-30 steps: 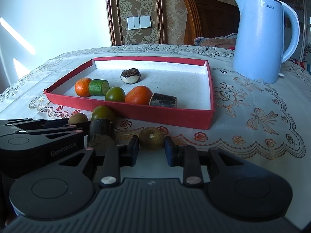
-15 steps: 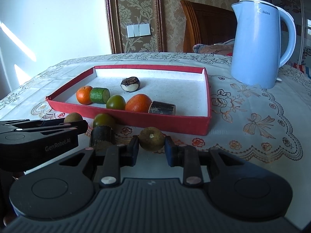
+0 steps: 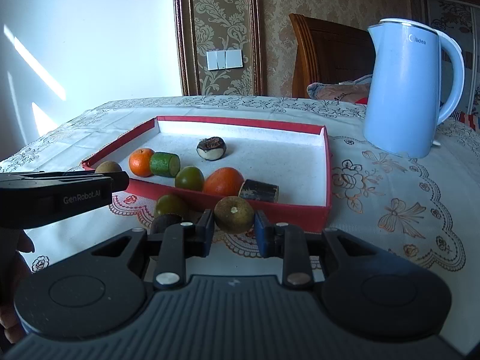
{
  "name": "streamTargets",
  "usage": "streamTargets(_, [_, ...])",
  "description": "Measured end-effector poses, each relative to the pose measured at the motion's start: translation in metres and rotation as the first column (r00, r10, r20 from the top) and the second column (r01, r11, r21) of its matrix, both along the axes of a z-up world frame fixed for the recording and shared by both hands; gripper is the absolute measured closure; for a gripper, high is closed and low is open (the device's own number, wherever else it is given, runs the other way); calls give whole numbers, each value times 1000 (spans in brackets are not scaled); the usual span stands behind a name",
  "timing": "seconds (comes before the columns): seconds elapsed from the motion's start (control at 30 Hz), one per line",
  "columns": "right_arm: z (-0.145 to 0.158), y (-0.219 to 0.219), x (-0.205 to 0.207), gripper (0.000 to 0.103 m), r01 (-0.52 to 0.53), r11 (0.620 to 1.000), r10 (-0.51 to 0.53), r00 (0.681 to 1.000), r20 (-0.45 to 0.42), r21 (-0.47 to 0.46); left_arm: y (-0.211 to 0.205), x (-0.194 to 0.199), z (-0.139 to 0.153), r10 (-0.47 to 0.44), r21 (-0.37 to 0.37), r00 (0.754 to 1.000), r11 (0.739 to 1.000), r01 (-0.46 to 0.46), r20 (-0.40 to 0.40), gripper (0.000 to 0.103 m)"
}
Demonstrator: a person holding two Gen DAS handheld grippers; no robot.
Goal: Organize fruits
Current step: 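Carry both kiwis over the red box and open both grippers to drop them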
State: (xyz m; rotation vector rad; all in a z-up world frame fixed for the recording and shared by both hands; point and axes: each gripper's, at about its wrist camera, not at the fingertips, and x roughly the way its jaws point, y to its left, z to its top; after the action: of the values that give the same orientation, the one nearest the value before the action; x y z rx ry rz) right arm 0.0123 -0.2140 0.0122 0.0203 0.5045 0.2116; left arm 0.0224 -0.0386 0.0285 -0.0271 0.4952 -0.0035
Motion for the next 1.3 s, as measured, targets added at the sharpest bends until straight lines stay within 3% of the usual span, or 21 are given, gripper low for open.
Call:
streamTargets(0.3, [30,6,14,76,-25,999,28,997,66,-37,20,22,15,55,-8,998,998,-55,30,74])
streamTargets(0.47, [38,4,45,76,-23,1000,24,999,45,-21,24,42,21,48,-19,999,999,-48,19,74])
streamTargets(0.8, [19,-1,103,76,17,1000,-17,998,-52,-16,6,84,-1,-36,-15,996,999,35,-78,74])
streamTargets(1.1, [16,14,105,76,-58,998,59,997,-50,8,-5,82,-5,-44,48,998,998,46,-32,74])
streamTargets(1.3, [4,26,114,75,-81,997,80,992,-94,-3,-8,83,-6,-40,64,999,997,40,-4,74])
